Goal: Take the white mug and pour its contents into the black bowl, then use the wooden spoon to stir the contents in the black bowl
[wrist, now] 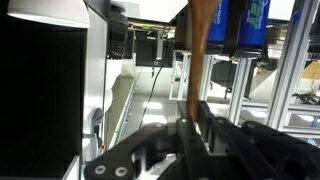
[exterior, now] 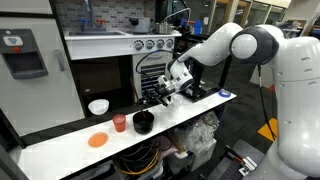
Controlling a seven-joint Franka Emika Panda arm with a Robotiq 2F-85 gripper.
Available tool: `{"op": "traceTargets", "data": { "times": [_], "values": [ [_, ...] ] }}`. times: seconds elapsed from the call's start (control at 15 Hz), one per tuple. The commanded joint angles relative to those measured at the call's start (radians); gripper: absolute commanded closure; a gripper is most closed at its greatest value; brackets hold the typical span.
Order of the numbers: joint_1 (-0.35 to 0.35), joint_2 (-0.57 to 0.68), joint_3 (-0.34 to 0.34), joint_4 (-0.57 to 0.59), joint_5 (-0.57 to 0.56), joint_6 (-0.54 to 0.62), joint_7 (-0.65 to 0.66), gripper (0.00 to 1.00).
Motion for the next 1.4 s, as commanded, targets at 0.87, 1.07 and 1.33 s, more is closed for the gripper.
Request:
{"op": "traceTargets", "data": {
  "times": [0.87, 1.07, 1.33],
  "values": [
    [0.018, 0.079, 0.038, 0.031, 0.074, 0.013, 0.0, 0.97],
    [0.018, 0.103, 0.036, 0.028, 0.074, 0.013, 0.0, 0.97],
    [0.016, 0.12, 0.031, 0.025, 0.063, 0.011, -0.001, 0.97]
  ]
}}
